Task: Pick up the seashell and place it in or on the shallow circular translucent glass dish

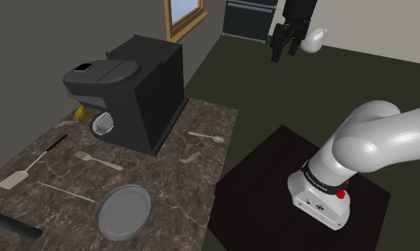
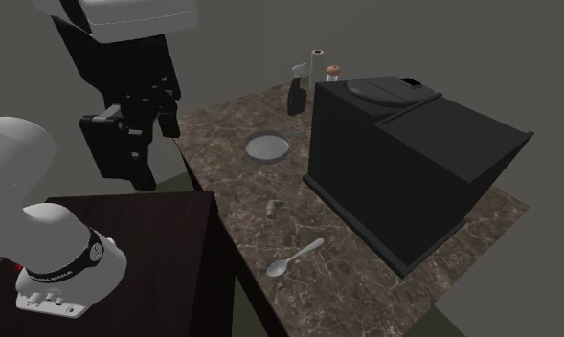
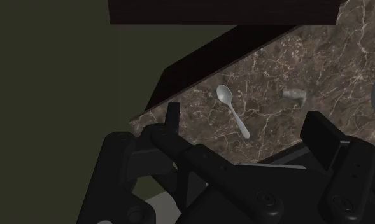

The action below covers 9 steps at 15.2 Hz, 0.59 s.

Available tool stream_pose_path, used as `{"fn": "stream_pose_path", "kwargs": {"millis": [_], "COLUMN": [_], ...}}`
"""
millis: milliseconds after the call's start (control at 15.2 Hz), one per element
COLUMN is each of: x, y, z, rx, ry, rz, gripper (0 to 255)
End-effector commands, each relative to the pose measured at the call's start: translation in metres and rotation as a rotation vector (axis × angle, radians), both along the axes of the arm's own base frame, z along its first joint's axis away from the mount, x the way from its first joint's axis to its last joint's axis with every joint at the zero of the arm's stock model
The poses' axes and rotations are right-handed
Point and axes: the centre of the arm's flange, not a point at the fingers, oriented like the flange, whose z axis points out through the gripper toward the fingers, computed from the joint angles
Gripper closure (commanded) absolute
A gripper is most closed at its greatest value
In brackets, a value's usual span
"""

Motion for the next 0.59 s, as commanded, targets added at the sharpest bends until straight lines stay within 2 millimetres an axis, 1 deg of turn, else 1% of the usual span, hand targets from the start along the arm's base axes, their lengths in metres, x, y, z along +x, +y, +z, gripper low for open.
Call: {"fn": "stream_pose_path", "kwargs": {"millis": [0, 528], "x": [0.0, 0.031], "y": [0.0, 0.026], "z": [0.0, -0.095], "rx": [0.0, 0.065], "ry": [0.0, 0.006], "rz": [0.0, 0.027], "gripper": [0, 0]}}
